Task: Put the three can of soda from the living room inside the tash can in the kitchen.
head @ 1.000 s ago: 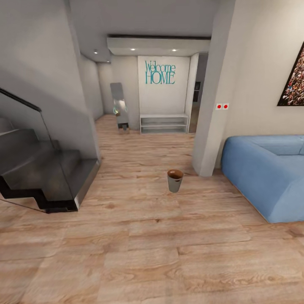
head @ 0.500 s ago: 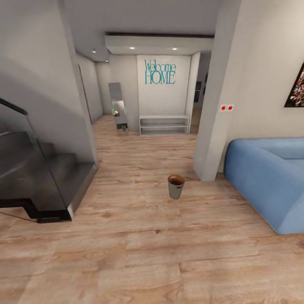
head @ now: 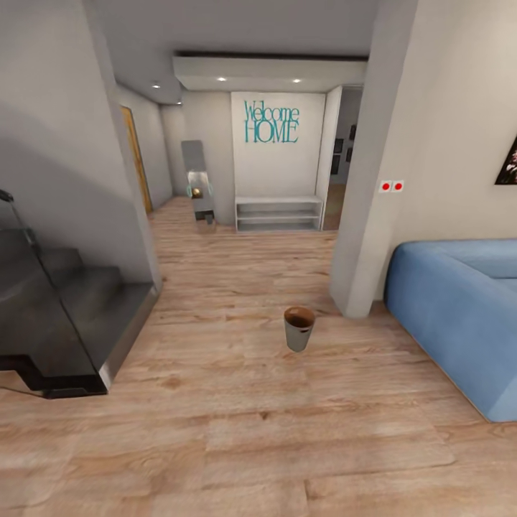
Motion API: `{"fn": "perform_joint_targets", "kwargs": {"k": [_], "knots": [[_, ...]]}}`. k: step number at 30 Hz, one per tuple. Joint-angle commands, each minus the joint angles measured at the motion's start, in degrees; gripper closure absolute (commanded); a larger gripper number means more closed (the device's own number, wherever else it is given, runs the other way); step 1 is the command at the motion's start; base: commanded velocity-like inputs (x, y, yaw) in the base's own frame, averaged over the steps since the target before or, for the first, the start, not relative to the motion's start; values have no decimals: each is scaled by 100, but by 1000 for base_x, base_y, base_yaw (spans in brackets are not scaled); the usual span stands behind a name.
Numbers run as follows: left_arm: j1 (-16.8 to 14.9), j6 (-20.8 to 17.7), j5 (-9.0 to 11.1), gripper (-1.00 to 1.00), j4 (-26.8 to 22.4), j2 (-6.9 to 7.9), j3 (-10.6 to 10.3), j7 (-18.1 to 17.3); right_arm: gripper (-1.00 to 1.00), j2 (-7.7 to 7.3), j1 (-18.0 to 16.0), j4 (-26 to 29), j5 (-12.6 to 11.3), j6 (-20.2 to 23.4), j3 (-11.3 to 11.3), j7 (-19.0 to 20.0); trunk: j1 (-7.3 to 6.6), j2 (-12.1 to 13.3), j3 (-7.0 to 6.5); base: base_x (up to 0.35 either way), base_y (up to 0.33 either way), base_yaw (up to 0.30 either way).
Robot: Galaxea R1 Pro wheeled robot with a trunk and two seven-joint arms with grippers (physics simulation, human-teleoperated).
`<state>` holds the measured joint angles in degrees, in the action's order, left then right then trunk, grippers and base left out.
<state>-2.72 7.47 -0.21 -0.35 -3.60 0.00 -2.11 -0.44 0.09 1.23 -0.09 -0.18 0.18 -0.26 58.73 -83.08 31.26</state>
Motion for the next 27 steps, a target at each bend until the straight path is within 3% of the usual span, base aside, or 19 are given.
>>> {"fn": "perform_joint_targets", "kwargs": {"k": [1, 27], "knots": [[0, 0, 0, -100, 0, 0, 0, 0, -100, 0, 0, 0, 0, 0, 0, 0, 0, 0, 0, 343, -95, 0], [0, 0, -6, -100, 0, 0, 0, 0, -100, 0, 0, 0, 2, 1, 0, 0, 0, 0, 0, 343, -101, 0]]}}
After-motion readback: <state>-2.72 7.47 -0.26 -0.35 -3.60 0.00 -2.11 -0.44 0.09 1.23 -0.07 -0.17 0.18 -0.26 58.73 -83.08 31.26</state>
